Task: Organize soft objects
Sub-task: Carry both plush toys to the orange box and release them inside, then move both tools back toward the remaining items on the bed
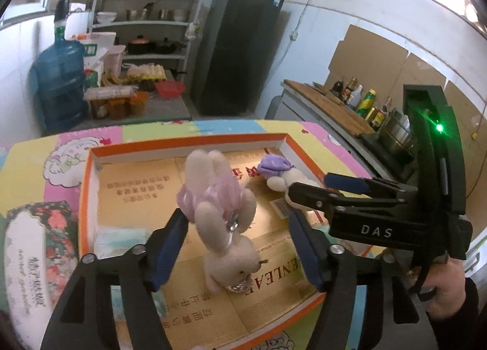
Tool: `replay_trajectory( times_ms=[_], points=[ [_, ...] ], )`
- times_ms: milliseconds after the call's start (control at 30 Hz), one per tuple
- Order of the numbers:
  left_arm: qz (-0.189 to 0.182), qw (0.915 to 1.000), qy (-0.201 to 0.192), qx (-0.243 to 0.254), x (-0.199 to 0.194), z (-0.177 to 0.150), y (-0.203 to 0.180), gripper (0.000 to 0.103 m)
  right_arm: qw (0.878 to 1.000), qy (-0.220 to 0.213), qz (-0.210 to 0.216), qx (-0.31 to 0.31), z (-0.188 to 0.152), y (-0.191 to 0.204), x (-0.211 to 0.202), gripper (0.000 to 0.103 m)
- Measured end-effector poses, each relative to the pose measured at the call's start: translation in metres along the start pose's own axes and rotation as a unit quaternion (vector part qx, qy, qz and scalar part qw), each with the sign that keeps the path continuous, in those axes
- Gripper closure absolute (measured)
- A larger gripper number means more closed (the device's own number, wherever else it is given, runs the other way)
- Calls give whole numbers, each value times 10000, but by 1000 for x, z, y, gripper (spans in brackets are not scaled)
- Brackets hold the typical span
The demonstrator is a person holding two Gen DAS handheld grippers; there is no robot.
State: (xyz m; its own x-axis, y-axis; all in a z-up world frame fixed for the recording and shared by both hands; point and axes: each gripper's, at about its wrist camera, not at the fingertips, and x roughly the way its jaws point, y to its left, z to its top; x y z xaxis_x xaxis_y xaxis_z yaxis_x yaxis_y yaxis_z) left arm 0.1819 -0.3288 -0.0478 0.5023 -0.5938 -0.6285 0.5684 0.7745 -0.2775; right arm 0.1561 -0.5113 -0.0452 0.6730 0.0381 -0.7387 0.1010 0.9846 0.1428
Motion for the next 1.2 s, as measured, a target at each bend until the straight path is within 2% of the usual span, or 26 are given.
replay_trajectory(
  times_ms=[300,633,1000,1200],
  points=[
    [-113,9994,-318,39,-31,1,-2,30,9998,-218,37,21,-4,10,-24,30],
    [-91,9965,-808,204,-83,-6,-4,30,9984,-548,132,75,-10,31,-59,30],
    [209,9917,-1234,276,-137,-21,4,30,9977,-655,161,39,-26,66,-86,30],
    [532,9876,-1440,332,-170,-32,15,30,9964,-799,291,-55,-39,96,-105,30]
  ],
)
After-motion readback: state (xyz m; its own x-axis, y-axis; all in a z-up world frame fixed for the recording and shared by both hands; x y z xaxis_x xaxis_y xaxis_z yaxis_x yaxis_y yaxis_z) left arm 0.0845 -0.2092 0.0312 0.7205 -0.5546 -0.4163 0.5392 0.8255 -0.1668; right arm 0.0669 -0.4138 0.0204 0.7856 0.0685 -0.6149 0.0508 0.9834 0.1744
